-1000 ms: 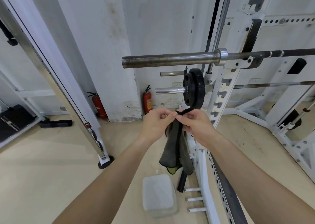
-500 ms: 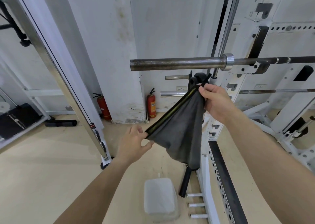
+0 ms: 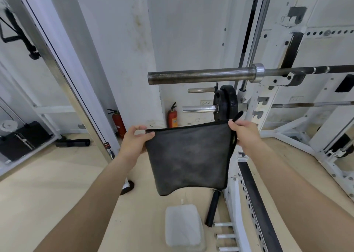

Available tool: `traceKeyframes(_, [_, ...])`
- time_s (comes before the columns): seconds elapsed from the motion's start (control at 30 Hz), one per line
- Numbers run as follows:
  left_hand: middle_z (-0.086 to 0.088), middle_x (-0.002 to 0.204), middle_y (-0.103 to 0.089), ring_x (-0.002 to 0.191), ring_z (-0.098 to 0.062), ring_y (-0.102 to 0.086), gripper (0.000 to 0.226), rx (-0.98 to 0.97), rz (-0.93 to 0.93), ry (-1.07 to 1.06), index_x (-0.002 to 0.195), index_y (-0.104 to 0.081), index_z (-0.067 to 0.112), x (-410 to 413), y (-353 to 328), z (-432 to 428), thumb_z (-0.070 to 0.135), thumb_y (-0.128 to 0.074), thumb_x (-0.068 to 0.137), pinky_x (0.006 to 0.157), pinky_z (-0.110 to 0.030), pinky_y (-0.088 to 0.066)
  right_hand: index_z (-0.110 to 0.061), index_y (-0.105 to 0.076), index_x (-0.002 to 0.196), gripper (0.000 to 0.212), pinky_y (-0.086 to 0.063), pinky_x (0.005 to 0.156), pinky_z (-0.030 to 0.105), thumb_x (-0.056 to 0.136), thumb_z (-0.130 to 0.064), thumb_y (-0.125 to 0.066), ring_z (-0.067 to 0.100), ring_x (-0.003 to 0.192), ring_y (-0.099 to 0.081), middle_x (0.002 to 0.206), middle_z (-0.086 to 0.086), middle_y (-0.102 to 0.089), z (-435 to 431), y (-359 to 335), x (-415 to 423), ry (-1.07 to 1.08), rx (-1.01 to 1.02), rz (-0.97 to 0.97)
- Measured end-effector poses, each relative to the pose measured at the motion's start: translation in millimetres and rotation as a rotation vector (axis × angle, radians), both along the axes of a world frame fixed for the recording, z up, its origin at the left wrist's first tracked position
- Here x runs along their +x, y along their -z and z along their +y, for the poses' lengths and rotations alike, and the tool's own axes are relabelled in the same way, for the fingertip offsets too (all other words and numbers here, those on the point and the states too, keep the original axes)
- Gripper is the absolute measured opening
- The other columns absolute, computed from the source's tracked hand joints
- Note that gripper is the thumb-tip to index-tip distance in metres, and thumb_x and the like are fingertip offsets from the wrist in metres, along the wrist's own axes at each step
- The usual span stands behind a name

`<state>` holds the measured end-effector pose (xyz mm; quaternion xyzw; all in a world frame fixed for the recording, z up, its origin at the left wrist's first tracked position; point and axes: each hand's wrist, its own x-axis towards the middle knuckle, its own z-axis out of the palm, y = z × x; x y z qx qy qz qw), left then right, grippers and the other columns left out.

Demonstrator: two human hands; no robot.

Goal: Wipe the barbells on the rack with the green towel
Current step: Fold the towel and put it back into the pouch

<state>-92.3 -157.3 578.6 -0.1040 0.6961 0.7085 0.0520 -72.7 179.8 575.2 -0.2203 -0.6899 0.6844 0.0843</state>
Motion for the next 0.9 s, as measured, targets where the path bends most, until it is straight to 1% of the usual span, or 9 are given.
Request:
traceKeyframes(0.07, [-0.01, 0.095, -0.065, 0.08, -0.02, -0.062, 0.022, 0.108, -0.134, -0.158, 0.11, -0.064, 0.006, -5.7, 0.6, 17.4, 0.003, -0.067, 0.089, 0.062, -0.033, -0.054, -0.004, -0.066, 0.078, 0.016, -0.058, 0.077, 0.042, 0.091, -0.013, -0.071, 0.024, 0.077, -0.063, 0.084, 0.011, -0.066, -17.9, -1.8, 1.6, 0.041, -0.142, -0.047])
traceKeyframes(0.17, [-0.014, 0.093, -0.064, 0.076, -0.022, -0.062, 0.014, 0.165, -0.154, -0.126, 0.099, -0.064, 0.008, -2.2, 1.4, 55.8, -0.001, -0.062, 0.088, 0.062, -0.032, -0.057, -0.002, -0.066, 0.097, 0.011, -0.061, 0.065, 0.034, 0.089, -0.005, -0.072, 0.023, 0.077, -0.069, 0.092, 0.015, -0.071, -55.4, -7.2, 9.6, -0.052, -0.327, -0.084])
traceKeyframes(0.37, [-0.014, 0.1, -0.073, 0.083, -0.023, -0.074, 0.013, 0.064, -0.01, 0.095, 0.105, -0.065, 0.011, 29.9, -17.4, 106.9, 0.012, -0.065, 0.093, 0.065, -0.025, -0.058, -0.006, -0.073, 0.102, 0.013, -0.06, 0.084, 0.045, 0.095, -0.015, -0.067, 0.033, 0.095, -0.073, 0.099, 0.016, -0.076, -99.0, -5.5, 28.1, -0.299, -0.215, 0.057])
traceKeyframes(0.5, [-0.015, 0.101, -0.075, 0.087, -0.025, -0.076, 0.028, 0.09, 0.005, 0.193, 0.119, -0.06, 0.007, 41.3, -29.2, 94.0, -0.003, -0.053, 0.094, 0.074, -0.029, -0.06, -0.013, -0.072, 0.107, 0.023, -0.057, 0.089, 0.039, 0.086, -0.02, -0.078, 0.027, 0.099, -0.072, 0.105, 0.012, -0.074, -89.8, 0.7, 32.6, -0.398, -0.079, 0.162])
traceKeyframes(0.57, [-0.013, 0.1, -0.076, 0.091, -0.024, -0.075, 0.034, -0.004, 0.046, 0.311, 0.121, -0.06, 0.008, 45.3, -28.1, 84.2, -0.007, -0.056, 0.091, 0.077, -0.031, -0.061, -0.012, -0.071, 0.103, 0.028, -0.056, 0.085, 0.034, 0.079, -0.017, -0.084, 0.019, 0.093, -0.072, 0.101, 0.008, -0.073, -85.3, 5.7, 33.9, -0.427, 0.054, 0.173])
traceKeyframes(0.67, [-0.001, 0.093, -0.075, 0.09, -0.016, -0.072, 0.037, -0.308, 0.198, 0.385, 0.119, -0.059, 0.019, 48.7, -18.9, 69.8, 0.005, -0.07, 0.086, 0.075, -0.026, -0.056, -0.011, -0.072, 0.098, 0.015, -0.055, 0.093, 0.041, 0.085, -0.01, -0.078, 0.023, 0.093, -0.069, 0.096, 0.009, -0.073, -79.8, 10.5, 35.1, -0.479, 0.075, 0.183])
traceKeyframes(0.73, [0.003, 0.104, -0.061, 0.095, -0.01, -0.06, 0.059, -0.583, 0.294, 0.365, 0.128, -0.054, 0.03, 41.3, -1.1, 58.4, 0.017, -0.082, 0.077, 0.081, -0.017, -0.046, -0.009, -0.072, 0.102, 0.011, -0.054, 0.096, 0.041, 0.091, -0.006, -0.07, 0.022, 0.096, -0.069, 0.099, 0.01, -0.074, -74.1, 12.7, 35.6, -0.567, 0.038, 0.171])
traceKeyframes(0.8, [0.003, 0.122, -0.05, 0.109, -0.011, -0.05, 0.073, -0.713, 0.258, 0.482, 0.135, -0.052, 0.037, 35.4, 19.3, 49.8, 0.03, -0.087, 0.071, 0.096, -0.024, -0.042, -0.004, -0.072, 0.105, 0.014, -0.053, 0.095, 0.038, 0.094, -0.009, -0.066, 0.023, 0.098, -0.069, 0.102, 0.011, -0.073, -68.5, 15.6, 34.3, -0.661, -0.014, 0.137])
traceKeyframes(0.9, [0.003, 0.099, -0.069, 0.091, -0.015, -0.065, 0.035, -0.574, 0.139, 0.54, 0.102, -0.071, 0.028, 29.2, 55.9, 38.9, 0.043, -0.081, 0.072, 0.085, -0.04, -0.054, 0.01, -0.065, 0.107, 0.044, -0.051, 0.095, 0.045, 0.087, -0.027, -0.074, 0.028, 0.096, -0.064, 0.1, 0.018, -0.067, -59.9, 34.7, 27.3, -0.673, -0.016, 0.039])
